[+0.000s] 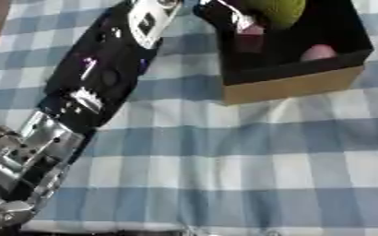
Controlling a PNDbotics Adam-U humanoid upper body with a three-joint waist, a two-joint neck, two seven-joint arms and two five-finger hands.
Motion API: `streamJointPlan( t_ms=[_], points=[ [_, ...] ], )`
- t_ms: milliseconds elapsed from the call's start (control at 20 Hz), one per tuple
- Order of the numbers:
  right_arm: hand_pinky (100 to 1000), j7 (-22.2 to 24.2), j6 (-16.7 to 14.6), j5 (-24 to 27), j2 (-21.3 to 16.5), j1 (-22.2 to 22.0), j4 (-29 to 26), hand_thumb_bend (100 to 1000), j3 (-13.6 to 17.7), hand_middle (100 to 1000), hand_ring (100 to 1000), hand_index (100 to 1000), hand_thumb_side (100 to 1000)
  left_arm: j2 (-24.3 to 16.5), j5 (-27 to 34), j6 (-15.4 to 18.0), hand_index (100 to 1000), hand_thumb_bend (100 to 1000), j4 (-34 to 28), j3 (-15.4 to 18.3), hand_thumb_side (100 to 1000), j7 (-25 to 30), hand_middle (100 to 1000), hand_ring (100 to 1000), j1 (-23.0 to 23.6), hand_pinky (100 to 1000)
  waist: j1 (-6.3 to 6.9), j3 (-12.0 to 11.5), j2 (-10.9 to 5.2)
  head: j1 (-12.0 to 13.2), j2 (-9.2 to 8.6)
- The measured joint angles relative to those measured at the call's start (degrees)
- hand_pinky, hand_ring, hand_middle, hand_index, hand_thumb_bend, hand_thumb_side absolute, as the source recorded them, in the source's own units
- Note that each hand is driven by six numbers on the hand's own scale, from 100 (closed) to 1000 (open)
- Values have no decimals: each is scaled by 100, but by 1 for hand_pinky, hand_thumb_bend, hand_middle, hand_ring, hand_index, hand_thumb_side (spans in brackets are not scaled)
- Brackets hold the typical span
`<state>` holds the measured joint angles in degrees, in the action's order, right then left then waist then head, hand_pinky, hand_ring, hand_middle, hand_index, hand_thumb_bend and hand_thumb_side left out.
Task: Pick up objects on the table and place them in the box.
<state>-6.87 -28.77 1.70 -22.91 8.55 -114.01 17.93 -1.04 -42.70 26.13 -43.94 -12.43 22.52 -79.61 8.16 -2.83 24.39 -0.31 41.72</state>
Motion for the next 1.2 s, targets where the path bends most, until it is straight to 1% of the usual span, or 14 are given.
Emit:
streamJointPlan(
  t_ms=[100,150,200,250,300,400,450,500,600,700,850,1000,1150,1200],
  points=[
    [949,2,1,21,0,0,0,100,0,371,1000,919,470,43,-213,116,887,100,92,63,214,-72,700,780,-22,826,0,0,0,0,-1],
    [949,4,2,33,0,0,0,100,0,371,1000,919,470,66,-289,177,909,100,120,86,211,-102,707,784,-41,827,0,0,0,0,-1],
    [950,6,3,41,0,0,0,100,0,368,1000,919,470,79,-354,231,952,100,147,107,520,-133,728,796,-52,836,0,0,0,0,-1],
    [950,9,5,43,0,-1,0,100,0,368,1000,919,470,83,-410,276,959,100,166,128,568,-171,733,800,-53,838,0,-1,0,0,-1],
    [950,16,9,43,0,-2,0,100,0,366,1000,919,470,87,-455,317,973,118,186,144,724,-214,744,810,-50,845,0,-5,0,0,-1],
    [950,27,12,43,0,-5,0,100,0,366,1000,919,470,88,-523,375,984,236,182,159,810,-333,760,824,-49,858,0,-16,0,0,-1],
    [950,31,13,43,0,-6,0,100,0,366,1000,919,470,88,-552,383,985,259,164,163,809,-399,763,828,-49,861,0,-24,0,-1,-1],
    [949,34,15,42,0,-6,0,100,0,366,1000,919,470,88,-582,381,984,313,134,168,825,-462,767,833,-49,865,0,-30,0,-1,-1],
    [949,37,18,42,1,-13,0,100,0,365,1000,919,470,87,-629,362,983,315,60,171,807,-563,770,837,-49,866,0,-31,0,-4,-1],
    [949,38,19,41,1,-33,0,100,0,365,1000,919,470,87,-656,332,982,287,-27,171,799,-635,768,836,-50,865,0,-36,0,-6,-1],
    [949,38,19,38,1,-49,0,100,-1,366,1000,918,470,87,-646,283,982,277,-130,172,783,-687,768,836,-51,865,0,-43,0,-6,0],
    [949,35,19,37,1,-50,0,100,-1,370,1000,918,470,87,-578,256,982,228,-216,172,757,-690,766,835,-51,864,1,-60,0,-6,0],
    [948,18,16,37,1,-51,0,100,0,370,1000,918,470,84,-414,221,979,204,-354,172,771,-646,761,831,-50,862,2,-69,0,-6,1],
    [948,14,16,37,1,-51,0,100,0,372,1000,917,470,78,-333,208,975,173,-415,171,779,-616,757,828,-49,860,2,-73,0,-6,1]
  ],
)
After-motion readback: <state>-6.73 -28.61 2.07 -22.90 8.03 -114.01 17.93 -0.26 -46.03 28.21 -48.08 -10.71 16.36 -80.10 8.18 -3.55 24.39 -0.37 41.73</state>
